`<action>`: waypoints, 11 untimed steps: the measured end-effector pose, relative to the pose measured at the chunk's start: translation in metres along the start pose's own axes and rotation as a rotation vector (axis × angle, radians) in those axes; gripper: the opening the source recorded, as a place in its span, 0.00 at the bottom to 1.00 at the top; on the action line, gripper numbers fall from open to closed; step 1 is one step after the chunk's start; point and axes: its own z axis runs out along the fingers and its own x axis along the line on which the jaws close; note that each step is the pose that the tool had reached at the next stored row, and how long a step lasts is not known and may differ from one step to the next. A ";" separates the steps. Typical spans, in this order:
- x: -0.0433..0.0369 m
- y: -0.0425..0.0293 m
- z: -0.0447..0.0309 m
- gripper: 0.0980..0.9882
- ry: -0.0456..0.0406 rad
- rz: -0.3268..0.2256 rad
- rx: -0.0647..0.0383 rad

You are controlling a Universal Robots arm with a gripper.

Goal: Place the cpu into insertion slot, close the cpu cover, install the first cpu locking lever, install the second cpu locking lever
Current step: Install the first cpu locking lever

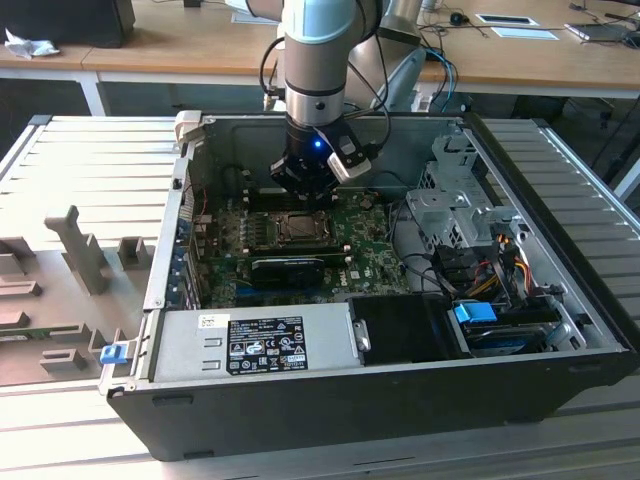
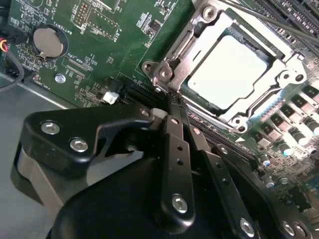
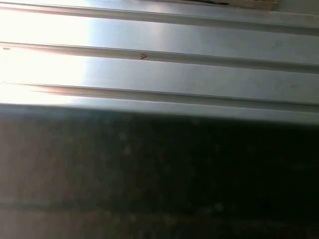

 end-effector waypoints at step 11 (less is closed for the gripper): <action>-0.0005 0.0007 -0.0113 0.01 -0.0018 0.001 -0.023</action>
